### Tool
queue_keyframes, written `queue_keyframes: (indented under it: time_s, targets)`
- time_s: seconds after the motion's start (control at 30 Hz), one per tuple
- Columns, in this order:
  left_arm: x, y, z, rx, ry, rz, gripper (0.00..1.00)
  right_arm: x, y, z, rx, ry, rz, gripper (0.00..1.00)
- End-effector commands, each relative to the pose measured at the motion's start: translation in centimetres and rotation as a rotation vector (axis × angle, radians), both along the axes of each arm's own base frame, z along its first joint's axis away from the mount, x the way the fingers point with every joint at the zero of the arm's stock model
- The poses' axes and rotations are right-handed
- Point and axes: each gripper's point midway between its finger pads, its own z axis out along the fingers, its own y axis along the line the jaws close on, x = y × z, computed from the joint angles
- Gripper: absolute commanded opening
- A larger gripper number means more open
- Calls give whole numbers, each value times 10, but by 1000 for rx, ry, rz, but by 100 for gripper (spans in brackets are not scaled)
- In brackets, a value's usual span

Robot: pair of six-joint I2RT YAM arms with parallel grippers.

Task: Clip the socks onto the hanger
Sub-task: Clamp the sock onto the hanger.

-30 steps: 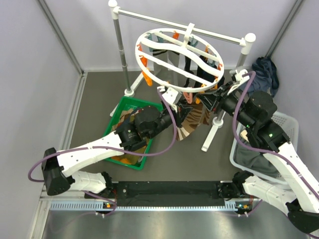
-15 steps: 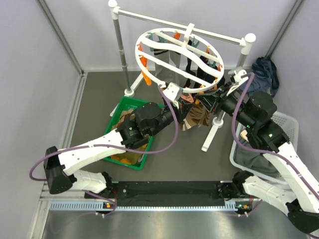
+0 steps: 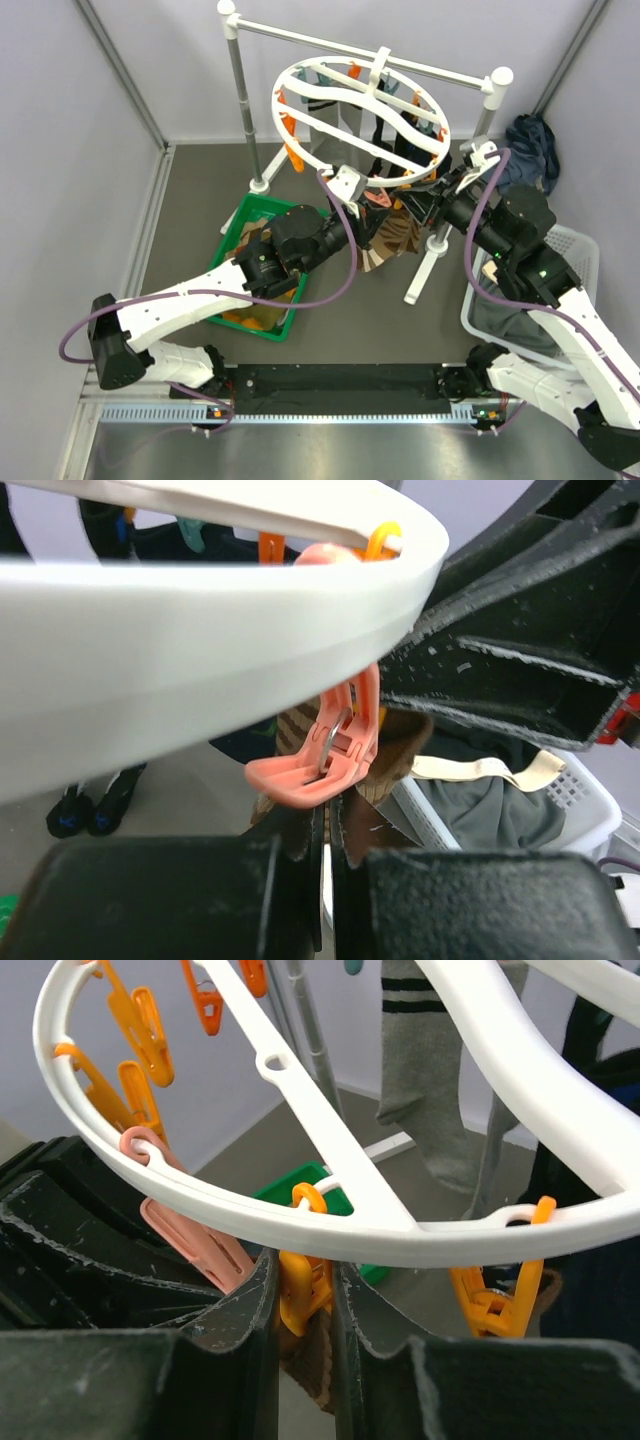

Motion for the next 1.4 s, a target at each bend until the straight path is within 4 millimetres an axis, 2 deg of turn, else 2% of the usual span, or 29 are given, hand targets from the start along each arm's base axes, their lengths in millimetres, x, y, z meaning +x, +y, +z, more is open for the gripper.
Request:
queue_keyframes:
  time_s: [0.0,0.3,0.43,0.63,0.7,0.73,0.8,0.83,0.97,1.13,1.2,1.23,1.37]
  targets:
    - [-16,4,49,-126,-33,-57,0,3,-14,-9,-14,13,-71,0]
    - [-15,9,53,-129,-43,-41,0,-1,-8,-5,-5,2,-32,0]
    - [-11,4,58,-125,-65,-40,0,-3,-5,-7,-11,5,-7,0]
    - [-8,-4,54,-115,-64,-44,0,-5,-4,-6,-12,0,4,0]
    - [-8,-3,55,-117,-63,-43,0,-5,-6,-5,-10,-3,-5,8]
    - [-7,-4,52,-112,-60,-40,0,-5,-7,-5,-9,-5,-12,16]
    - [-7,-3,52,-112,-59,-36,0,-5,-8,-5,-5,-5,-19,24]
    - [-7,-3,48,-109,-52,-35,0,-5,-9,-4,-5,-8,-22,33]
    - [-6,-3,42,-106,-41,-29,4,-10,-13,3,5,-22,-29,50]
    - [-7,2,40,-116,-42,-19,18,-18,-19,12,6,-43,-34,68]
    - [-7,8,43,-129,-47,-7,24,-23,-23,18,4,-55,-33,72]
    - [-9,12,42,-133,-49,-6,32,-26,-24,21,3,-62,-29,75]
    - [-13,22,43,-148,-58,1,52,-37,-32,36,-8,-87,-29,80]
